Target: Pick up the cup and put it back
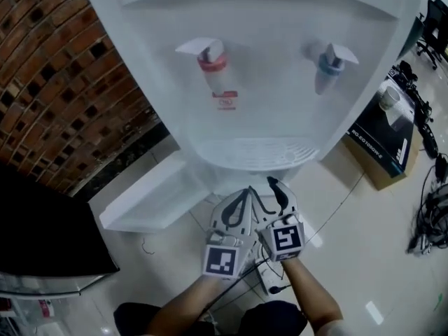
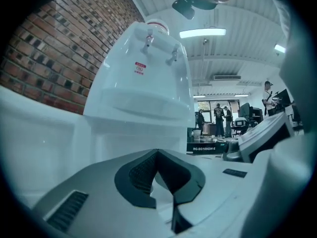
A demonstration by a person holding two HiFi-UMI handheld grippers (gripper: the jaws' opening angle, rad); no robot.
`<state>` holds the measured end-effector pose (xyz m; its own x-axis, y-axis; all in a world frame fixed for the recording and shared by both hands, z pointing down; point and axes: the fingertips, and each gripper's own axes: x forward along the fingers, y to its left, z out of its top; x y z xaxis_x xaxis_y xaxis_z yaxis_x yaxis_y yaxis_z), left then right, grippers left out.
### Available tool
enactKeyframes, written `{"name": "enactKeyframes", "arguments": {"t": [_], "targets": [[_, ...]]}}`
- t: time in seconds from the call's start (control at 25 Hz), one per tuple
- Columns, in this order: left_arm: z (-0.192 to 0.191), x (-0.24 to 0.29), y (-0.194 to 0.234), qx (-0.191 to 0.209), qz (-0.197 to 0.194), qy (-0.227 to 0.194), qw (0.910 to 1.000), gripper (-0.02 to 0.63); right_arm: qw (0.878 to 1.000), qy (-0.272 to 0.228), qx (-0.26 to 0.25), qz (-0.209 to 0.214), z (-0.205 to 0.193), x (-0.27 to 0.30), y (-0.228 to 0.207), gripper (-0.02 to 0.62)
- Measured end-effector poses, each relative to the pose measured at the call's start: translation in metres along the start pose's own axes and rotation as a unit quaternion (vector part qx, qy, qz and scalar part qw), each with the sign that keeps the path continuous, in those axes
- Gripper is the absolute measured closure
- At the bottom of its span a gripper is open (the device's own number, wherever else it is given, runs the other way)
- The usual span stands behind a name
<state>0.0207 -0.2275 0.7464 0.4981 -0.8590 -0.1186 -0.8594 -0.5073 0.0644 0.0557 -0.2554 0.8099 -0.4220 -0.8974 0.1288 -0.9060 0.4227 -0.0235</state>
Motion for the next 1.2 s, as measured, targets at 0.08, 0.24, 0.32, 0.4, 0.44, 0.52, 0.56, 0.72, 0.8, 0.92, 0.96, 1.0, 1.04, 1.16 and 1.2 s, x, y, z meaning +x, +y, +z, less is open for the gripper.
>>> {"name": "enactKeyframes", "arguments": {"t": [0.08, 0.24, 0.32, 0.4, 0.44, 0.52, 0.56, 0.72, 0.8, 0.92, 0.96, 1.0, 1.04, 1.16, 1.2], "targets": [[-0.014, -0.001, 0.007, -0.005, 0.007, 0.004, 1.0, 0.604, 1.0, 0.005, -0.002, -0.014, -0.024, 0.016, -0.008, 0.366], [-0.038, -0.007, 0.017, -0.008, 0.019, 0.022, 0.9995, 0.595, 0.999, 0.029, -0.012, -0.04, -0.075, 0.048, -0.025, 0.258], [-0.043, -0.011, 0.02, -0.007, 0.021, 0.03, 0.9993, 0.595, 0.998, 0.04, -0.009, -0.046, -0.098, 0.064, -0.033, 0.227], [-0.044, -0.015, 0.024, -0.003, 0.022, 0.031, 0.9993, 0.595, 0.997, 0.051, -0.005, -0.049, -0.117, 0.08, -0.039, 0.227], [-0.044, -0.016, 0.025, 0.0, 0.022, 0.03, 0.9993, 0.595, 0.997, 0.056, -0.003, -0.052, -0.124, 0.088, -0.042, 0.225], [-0.044, -0.019, 0.027, 0.005, 0.02, 0.033, 0.9993, 0.595, 0.996, 0.062, 0.005, -0.059, -0.133, 0.101, -0.05, 0.193], [-0.045, -0.021, 0.027, 0.008, 0.019, 0.035, 0.9992, 0.595, 0.996, 0.064, 0.011, -0.062, -0.135, 0.107, -0.053, 0.193], [-0.054, -0.022, 0.033, 0.009, 0.025, 0.053, 0.9983, 0.595, 0.993, 0.093, 0.014, -0.066, -0.152, 0.126, -0.061, 0.193], [-0.057, -0.02, 0.037, 0.008, 0.027, 0.06, 0.9978, 0.595, 0.992, 0.104, 0.002, -0.066, -0.156, 0.132, -0.062, 0.211], [-0.057, -0.017, 0.04, 0.006, 0.03, 0.058, 0.9979, 0.595, 0.993, 0.103, -0.008, -0.061, -0.152, 0.132, -0.059, 0.25], [-0.057, -0.016, 0.041, 0.006, 0.03, 0.056, 0.9979, 0.595, 0.993, 0.1, -0.01, -0.059, -0.149, 0.129, -0.056, 0.25], [-0.057, -0.015, 0.041, 0.007, 0.03, 0.056, 0.9979, 0.595, 0.994, 0.097, -0.009, -0.056, -0.145, 0.125, -0.052, 0.25], [-0.057, -0.014, 0.04, 0.009, 0.029, 0.057, 0.9979, 0.595, 0.994, 0.094, -0.004, -0.054, -0.14, 0.119, -0.048, 0.25], [-0.054, -0.011, 0.039, 0.008, 0.029, 0.057, 0.9979, 0.595, 0.995, 0.085, 0.017, -0.047, -0.118, 0.092, -0.034, 0.25], [-0.05, -0.011, 0.039, 0.005, 0.031, 0.053, 0.9981, 0.595, 0.995, 0.082, 0.02, -0.043, -0.109, 0.081, -0.028, 0.25]]}}
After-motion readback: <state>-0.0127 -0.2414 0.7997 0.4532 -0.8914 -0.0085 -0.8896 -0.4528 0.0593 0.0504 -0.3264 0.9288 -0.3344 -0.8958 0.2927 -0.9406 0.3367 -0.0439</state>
